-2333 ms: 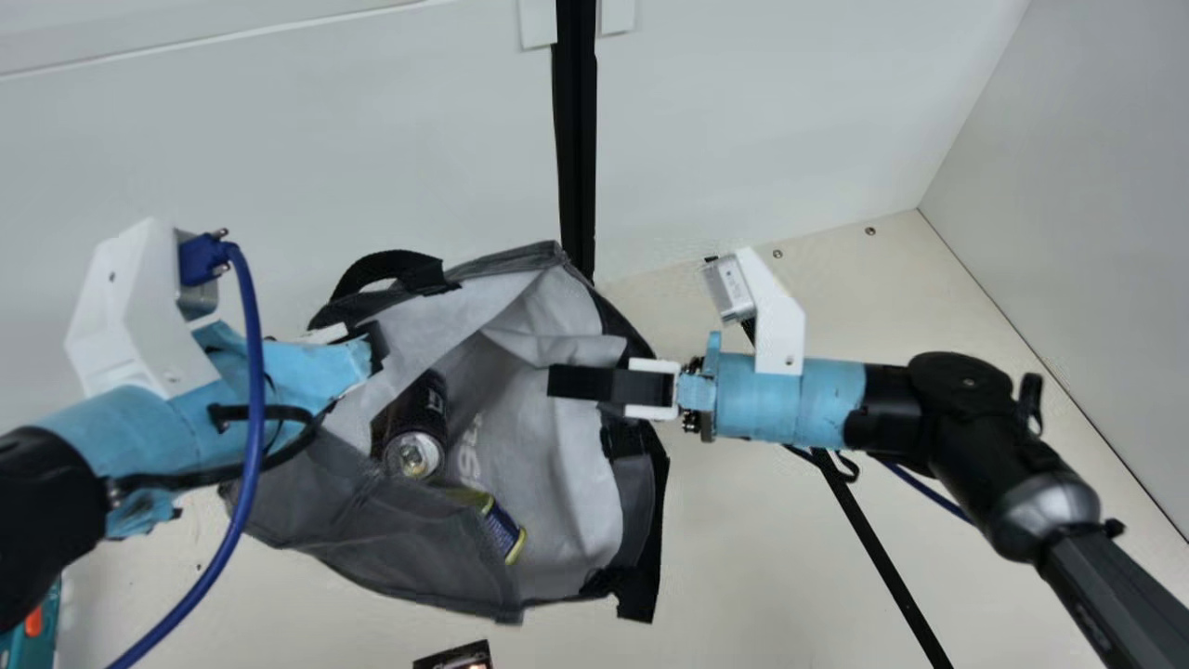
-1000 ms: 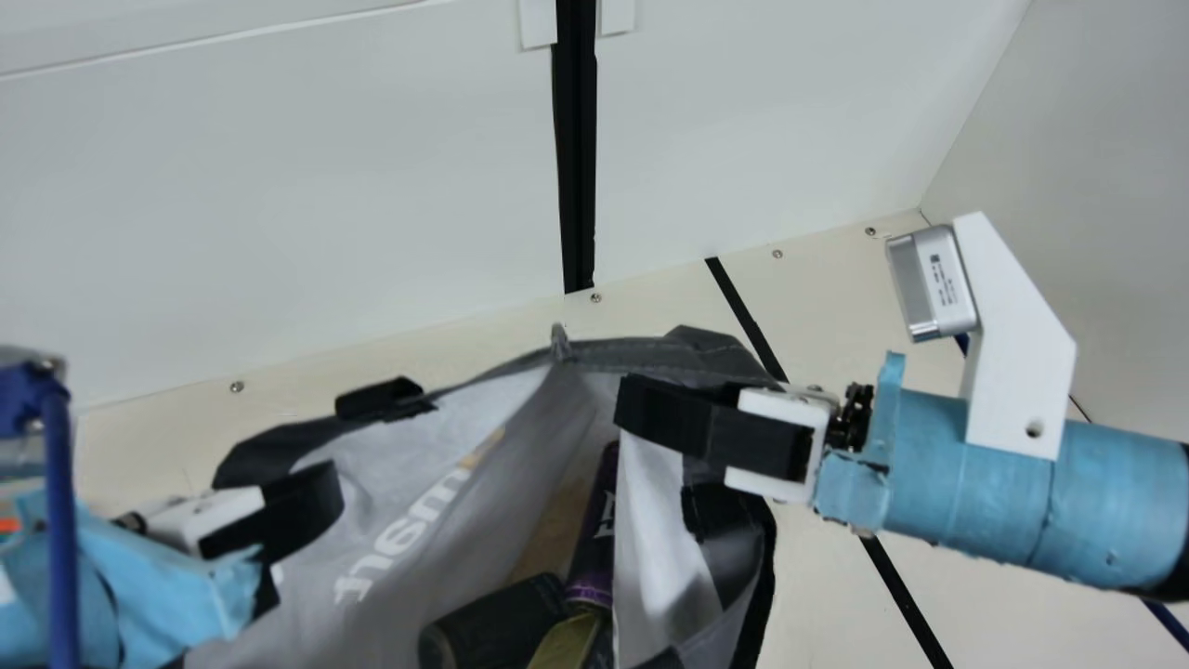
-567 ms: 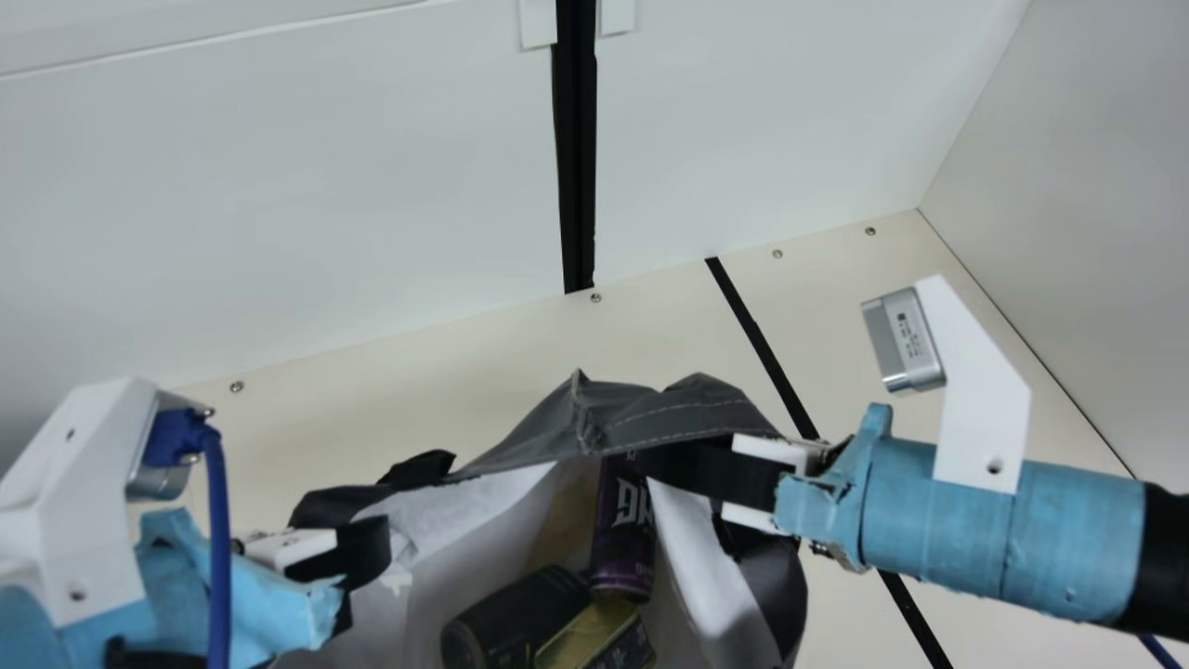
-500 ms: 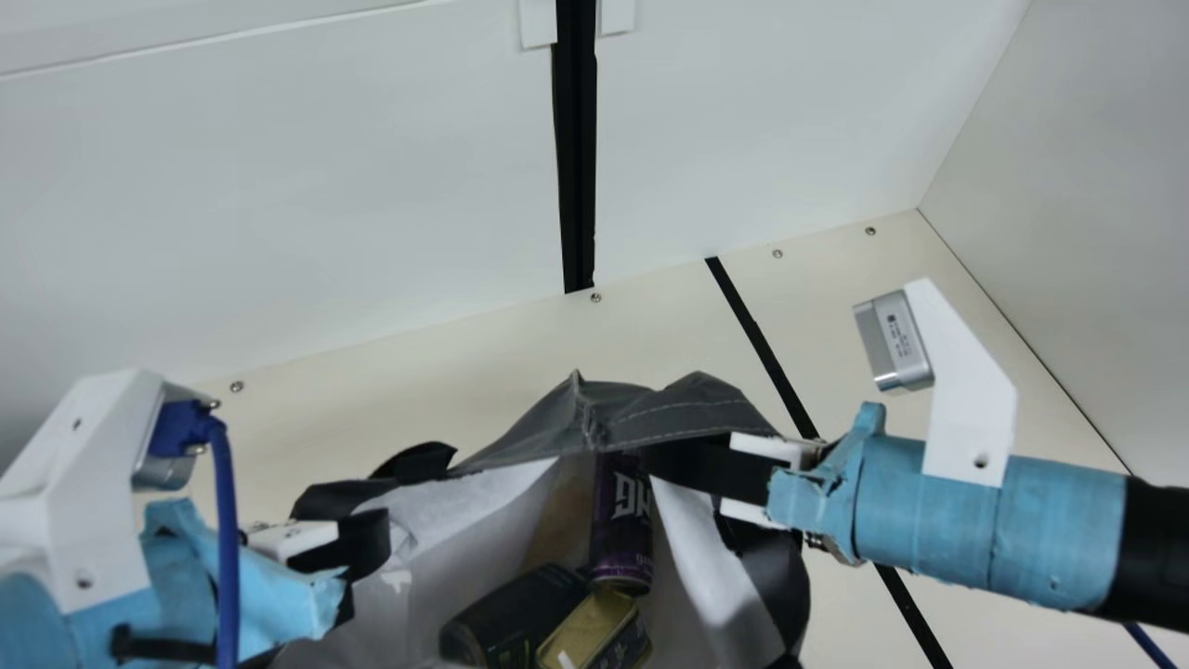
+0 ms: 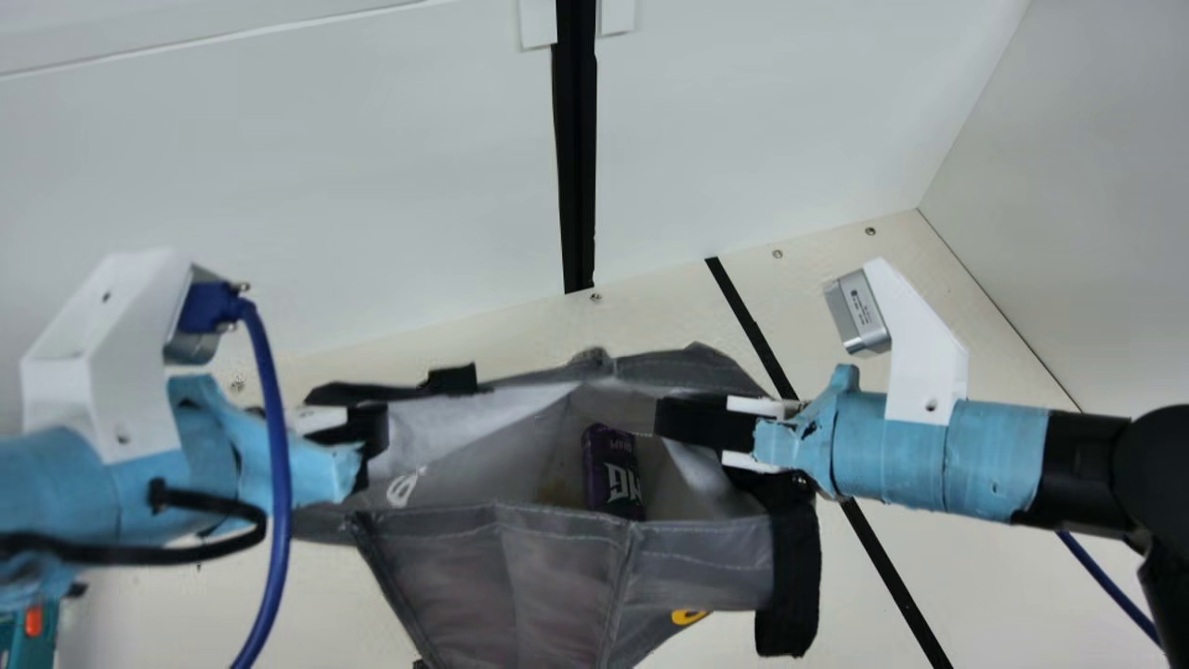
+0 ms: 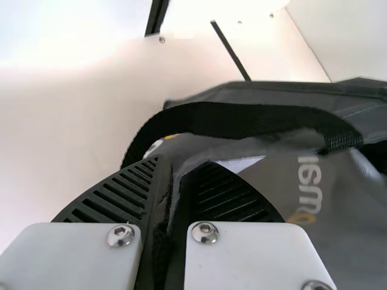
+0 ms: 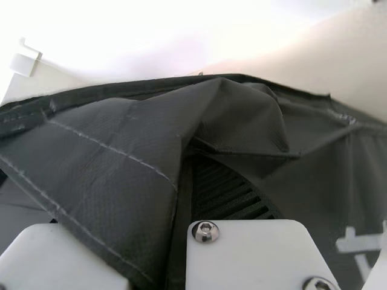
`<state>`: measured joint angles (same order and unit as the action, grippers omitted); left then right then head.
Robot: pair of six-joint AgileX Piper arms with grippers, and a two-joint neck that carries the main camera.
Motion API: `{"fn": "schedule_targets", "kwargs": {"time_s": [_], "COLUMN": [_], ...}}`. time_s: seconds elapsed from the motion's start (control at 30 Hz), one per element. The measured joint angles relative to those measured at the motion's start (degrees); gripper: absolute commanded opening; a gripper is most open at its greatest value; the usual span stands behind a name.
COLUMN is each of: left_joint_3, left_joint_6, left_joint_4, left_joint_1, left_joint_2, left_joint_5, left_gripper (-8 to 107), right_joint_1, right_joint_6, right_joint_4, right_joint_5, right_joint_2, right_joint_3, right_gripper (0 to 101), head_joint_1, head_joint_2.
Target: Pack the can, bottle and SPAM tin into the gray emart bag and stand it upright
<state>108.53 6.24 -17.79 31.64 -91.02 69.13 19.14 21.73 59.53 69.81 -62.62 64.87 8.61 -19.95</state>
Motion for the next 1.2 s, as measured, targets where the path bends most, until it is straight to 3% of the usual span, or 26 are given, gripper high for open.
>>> {"fn": "schedule_targets", "kwargs": {"time_s": [0.4, 0.9, 1.2], "left_joint_3": [8.32, 12.20, 12.56], "left_joint_6": [-0.64, -1.41, -2.07], "left_joint_4": [1.50, 0.38, -0.25], "left_joint_1": [1.95, 3.09, 3.23], "left_joint_2": [-9.47, -16.60, -17.46], "left_joint_5": [-5.01, -9.77, -10.75], "left_gripper": [-8, -8, -8], "right_joint_1": [1.40, -10.65, -14.58], "right_joint_6": [11.64, 16.97, 16.67], "right_joint_4": [0.45, -5.32, -6.44], "right_joint_5": [-0.05, -11.74, -15.01], "right_joint_2": [-5.32, -9.14, -9.64], "right_joint_3": [5.52, 6.45, 6.29], "right_gripper": [0, 0, 0], "head_joint_1": [0.00, 0.09, 0.00], "head_joint_2": [0.00, 0.09, 0.00]}}
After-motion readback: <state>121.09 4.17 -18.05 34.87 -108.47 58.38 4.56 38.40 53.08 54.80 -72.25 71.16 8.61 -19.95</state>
